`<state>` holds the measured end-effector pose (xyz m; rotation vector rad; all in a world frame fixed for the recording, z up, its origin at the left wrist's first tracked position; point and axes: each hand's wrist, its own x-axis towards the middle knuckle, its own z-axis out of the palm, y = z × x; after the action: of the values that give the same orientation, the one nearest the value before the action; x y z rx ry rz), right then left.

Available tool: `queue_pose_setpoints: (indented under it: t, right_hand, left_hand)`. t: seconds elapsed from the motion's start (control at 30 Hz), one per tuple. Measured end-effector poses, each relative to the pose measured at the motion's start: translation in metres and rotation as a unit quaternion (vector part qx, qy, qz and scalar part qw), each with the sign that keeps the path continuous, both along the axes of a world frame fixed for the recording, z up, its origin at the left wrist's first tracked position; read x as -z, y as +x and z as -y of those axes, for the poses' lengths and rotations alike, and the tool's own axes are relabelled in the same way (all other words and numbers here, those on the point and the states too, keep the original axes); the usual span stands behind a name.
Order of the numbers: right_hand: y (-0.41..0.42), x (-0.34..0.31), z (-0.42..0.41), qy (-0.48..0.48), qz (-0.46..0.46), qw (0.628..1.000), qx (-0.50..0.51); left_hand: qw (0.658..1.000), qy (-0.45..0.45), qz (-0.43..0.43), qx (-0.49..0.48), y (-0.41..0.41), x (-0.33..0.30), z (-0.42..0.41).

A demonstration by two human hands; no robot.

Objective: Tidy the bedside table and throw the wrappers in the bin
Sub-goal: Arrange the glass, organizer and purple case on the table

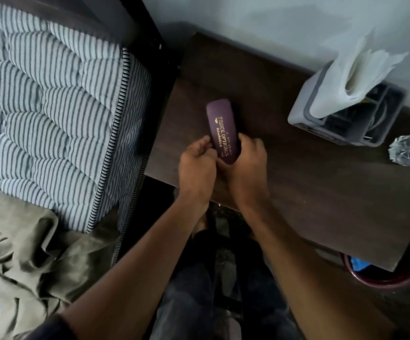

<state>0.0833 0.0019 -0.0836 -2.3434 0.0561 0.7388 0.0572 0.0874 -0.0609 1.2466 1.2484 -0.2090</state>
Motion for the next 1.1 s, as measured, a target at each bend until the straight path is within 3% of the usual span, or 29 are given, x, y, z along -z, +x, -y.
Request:
queue_pose_setpoints:
  t: [0.1,0.17,0.33,0.57,0.87,1.1]
  right_hand:
    - [0.002,0.001,-0.002,-0.056,0.037,0.997,-0.037]
    - [0.011,0.0,-0.002,-0.086,0.059,0.993,-0.064]
    - [0.059,-0.009,-0.004,-0.113,0.118,0.981,-0.106]
    - [0.114,-0.007,-0.018,-0.133,0.134,0.972,-0.14]
    - [0.124,-0.003,-0.02,-0.128,0.111,0.974,-0.149]
    - [0.114,-0.015,-0.018,-0.174,0.137,0.975,-0.002]
  left_hand:
    - [0.999,-0.031,-0.006,-0.015,0.004,0.001,-0.004]
    - [0.999,-0.031,-0.005,0.029,0.01,0.003,-0.007]
    - [0.996,0.084,0.017,0.038,0.05,0.006,-0.029]
    - [0.97,0.189,0.038,0.145,0.1,0.006,-0.052]
    - [0.964,0.198,0.017,0.177,0.101,0.017,-0.061]
    - [0.947,0.243,0.047,0.205,0.099,0.007,-0.059]
